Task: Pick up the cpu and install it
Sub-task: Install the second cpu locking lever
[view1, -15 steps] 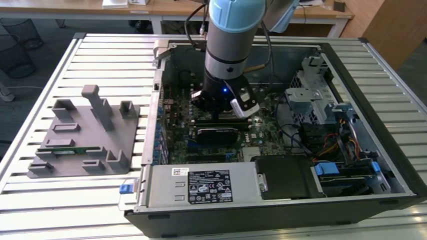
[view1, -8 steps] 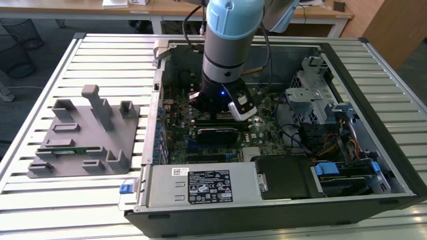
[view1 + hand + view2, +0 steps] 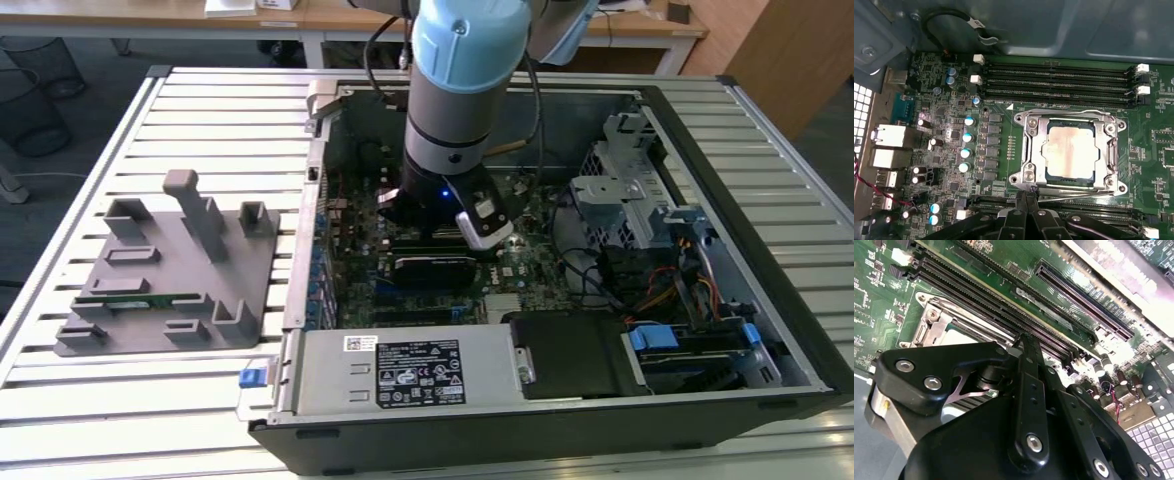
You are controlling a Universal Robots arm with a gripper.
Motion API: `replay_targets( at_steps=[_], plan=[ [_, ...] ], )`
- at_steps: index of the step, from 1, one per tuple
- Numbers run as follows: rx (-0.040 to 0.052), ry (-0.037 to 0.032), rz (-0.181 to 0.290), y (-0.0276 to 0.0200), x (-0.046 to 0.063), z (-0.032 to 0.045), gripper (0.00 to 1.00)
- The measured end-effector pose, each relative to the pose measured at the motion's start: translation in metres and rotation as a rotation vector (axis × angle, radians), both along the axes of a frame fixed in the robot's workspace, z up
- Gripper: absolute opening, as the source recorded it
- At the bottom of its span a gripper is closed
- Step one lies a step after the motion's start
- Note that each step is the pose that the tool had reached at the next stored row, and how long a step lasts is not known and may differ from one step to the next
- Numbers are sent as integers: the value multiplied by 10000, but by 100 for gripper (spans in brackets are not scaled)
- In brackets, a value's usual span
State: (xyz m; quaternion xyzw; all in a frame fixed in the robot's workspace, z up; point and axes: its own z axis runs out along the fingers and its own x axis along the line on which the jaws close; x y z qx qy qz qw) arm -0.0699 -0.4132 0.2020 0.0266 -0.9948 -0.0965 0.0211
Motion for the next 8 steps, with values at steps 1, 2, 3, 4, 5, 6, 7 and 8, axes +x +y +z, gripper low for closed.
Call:
replay_targets(
  at_steps=[1, 2, 3, 4, 5, 6, 7, 8],
  plan=[
    [37, 0, 1, -8, -3, -1, 11],
    [77, 0, 3, -14, -8, -2, 11],
    [119, 0, 6, -22, -13, -4, 11],
    [154, 0, 12, -29, -18, -5, 11],
    [191, 0, 19, -34, -24, -8, 11],
    [219, 0, 27, -38, -30, -10, 11],
    [242, 0, 34, -41, -35, -14, 11],
    [258, 0, 41, -43, -42, -18, 11]
  ],
)
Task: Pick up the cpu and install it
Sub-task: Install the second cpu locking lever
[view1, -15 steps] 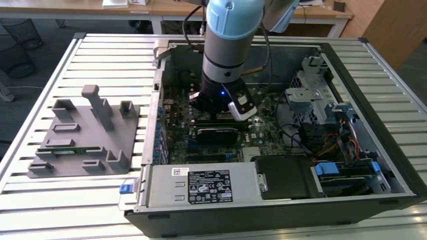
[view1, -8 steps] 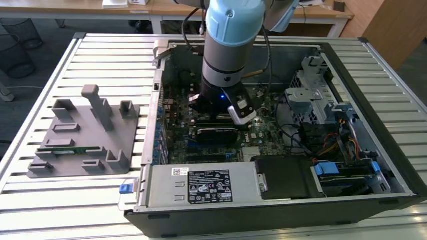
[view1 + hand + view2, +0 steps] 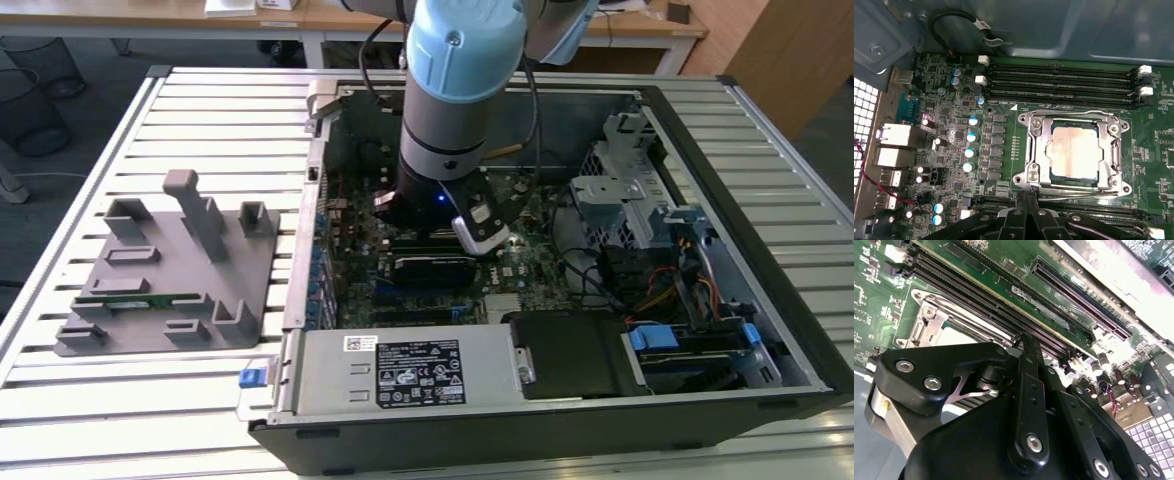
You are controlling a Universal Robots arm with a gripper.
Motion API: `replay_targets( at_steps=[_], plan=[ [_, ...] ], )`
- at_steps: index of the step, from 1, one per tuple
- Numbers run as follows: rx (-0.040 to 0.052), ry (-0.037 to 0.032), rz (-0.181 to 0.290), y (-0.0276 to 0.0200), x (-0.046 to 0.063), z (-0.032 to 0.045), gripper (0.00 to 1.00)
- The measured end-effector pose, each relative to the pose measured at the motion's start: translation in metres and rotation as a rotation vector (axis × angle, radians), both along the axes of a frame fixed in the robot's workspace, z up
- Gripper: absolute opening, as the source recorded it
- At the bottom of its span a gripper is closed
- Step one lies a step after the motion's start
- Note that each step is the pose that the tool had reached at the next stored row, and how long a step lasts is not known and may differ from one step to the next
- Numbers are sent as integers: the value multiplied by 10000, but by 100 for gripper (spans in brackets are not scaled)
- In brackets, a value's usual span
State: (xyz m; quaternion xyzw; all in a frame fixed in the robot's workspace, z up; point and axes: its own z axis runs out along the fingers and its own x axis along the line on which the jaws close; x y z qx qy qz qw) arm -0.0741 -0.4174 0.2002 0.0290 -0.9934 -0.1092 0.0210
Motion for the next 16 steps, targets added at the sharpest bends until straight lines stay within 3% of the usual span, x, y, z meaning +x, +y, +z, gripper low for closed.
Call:
replay_targets(
  at_steps=[5, 10, 16],
  plan=[
    [86, 1, 25, -1, -16, -34, 11],
    [335, 1, 55, -1, -28, -63, 11],
    [557, -2, 98, -1, -46, -97, 11]
  ],
)
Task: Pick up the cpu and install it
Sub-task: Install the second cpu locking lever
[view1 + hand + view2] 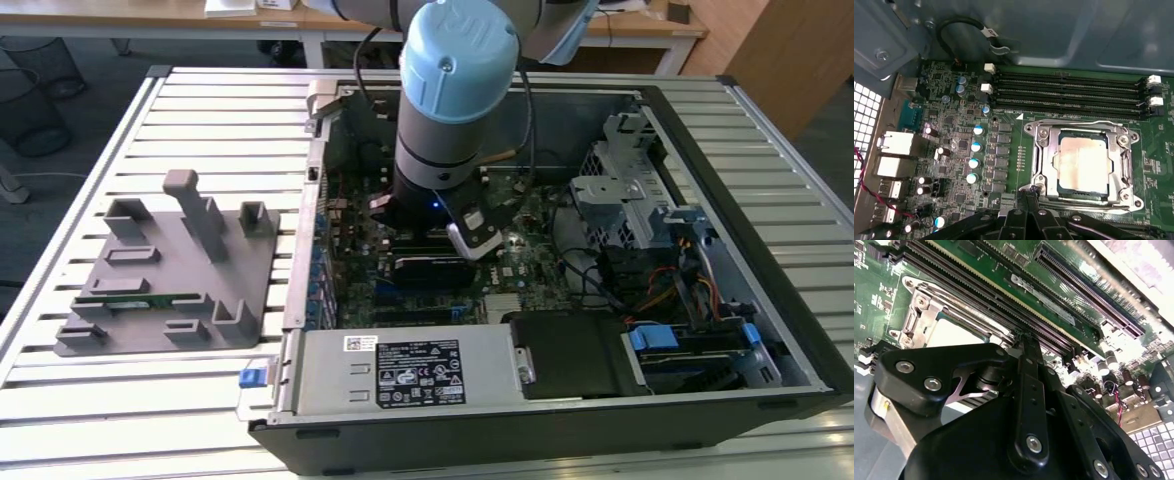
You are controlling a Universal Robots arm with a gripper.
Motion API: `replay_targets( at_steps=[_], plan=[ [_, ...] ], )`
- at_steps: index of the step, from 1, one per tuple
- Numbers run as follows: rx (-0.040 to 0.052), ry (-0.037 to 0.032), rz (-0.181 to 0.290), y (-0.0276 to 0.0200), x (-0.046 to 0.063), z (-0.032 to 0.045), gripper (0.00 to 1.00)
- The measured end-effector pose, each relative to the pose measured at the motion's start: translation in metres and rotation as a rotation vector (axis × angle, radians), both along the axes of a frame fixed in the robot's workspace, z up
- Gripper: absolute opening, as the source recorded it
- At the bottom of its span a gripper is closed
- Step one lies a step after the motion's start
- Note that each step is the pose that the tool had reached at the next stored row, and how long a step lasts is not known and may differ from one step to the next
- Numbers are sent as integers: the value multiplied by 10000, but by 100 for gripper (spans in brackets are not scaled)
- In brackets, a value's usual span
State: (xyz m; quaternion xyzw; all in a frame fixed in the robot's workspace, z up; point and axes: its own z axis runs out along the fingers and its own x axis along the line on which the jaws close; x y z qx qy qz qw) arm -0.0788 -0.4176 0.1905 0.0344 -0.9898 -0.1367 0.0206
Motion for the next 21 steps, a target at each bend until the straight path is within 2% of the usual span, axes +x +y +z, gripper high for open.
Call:
replay_targets(
  at_steps=[7, 10, 15, 18, 21],
  plan=[
    [200, 1, 43, 0, -18, -19, 11],
    [207, 0, 47, 0, -19, -15, 11],
    [209, -1, 48, 1, -18, 53, 11],
    [244, -1, 48, 0, -19, 61, 11],
    [266, -16, 50, 0, -20, 116, 11]
  ],
)
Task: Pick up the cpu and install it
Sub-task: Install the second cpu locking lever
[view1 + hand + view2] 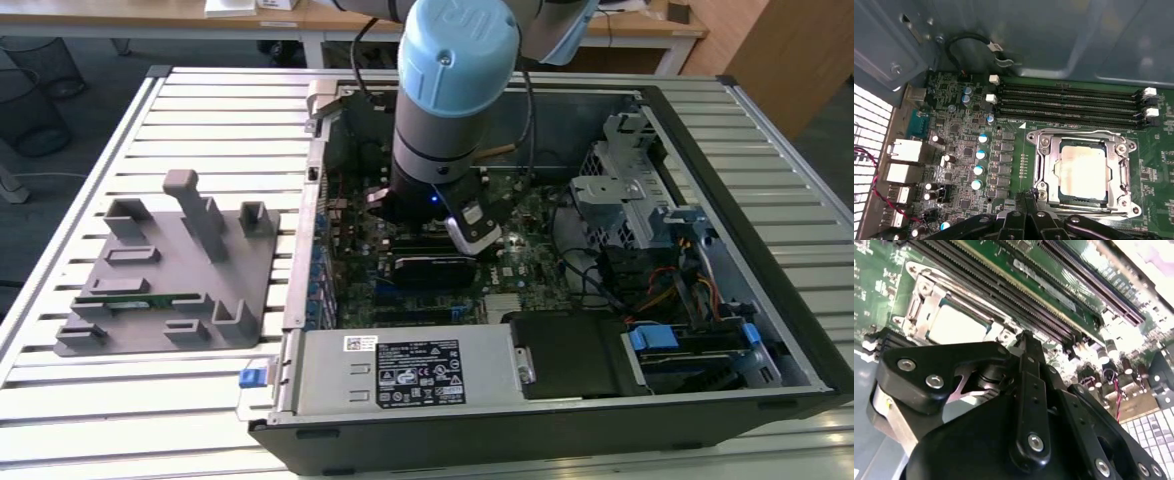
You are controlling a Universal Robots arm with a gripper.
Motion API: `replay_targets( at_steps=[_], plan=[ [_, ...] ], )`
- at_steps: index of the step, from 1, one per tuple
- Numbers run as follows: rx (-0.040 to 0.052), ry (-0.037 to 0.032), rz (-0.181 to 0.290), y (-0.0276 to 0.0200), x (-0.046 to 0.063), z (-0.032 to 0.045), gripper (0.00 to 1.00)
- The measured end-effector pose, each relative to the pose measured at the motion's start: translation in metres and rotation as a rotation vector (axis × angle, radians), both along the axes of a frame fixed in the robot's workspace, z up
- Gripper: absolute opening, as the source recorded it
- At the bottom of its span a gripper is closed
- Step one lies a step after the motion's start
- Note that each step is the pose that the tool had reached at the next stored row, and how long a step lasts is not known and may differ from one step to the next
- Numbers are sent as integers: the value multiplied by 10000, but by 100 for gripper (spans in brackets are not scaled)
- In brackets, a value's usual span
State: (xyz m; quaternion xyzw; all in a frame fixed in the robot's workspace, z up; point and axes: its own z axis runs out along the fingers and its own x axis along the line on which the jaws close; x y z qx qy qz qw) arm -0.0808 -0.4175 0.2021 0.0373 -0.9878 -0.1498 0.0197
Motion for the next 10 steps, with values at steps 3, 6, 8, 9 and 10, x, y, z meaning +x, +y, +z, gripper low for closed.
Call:
replay_targets(
  at_steps=[3, 6, 8, 9, 10],
  plan=[
    [18, -12, -1, 0, -2, 62, 11],
    [23, -120, -1, 0, -15, 79, 11],
    [24, -165, 0, 0, -15, 95, 11],
    [24, -182, -1, 0, -15, 111, 11],
    [28, -200, -1, 0, -15, 131, 11]
  ],
)
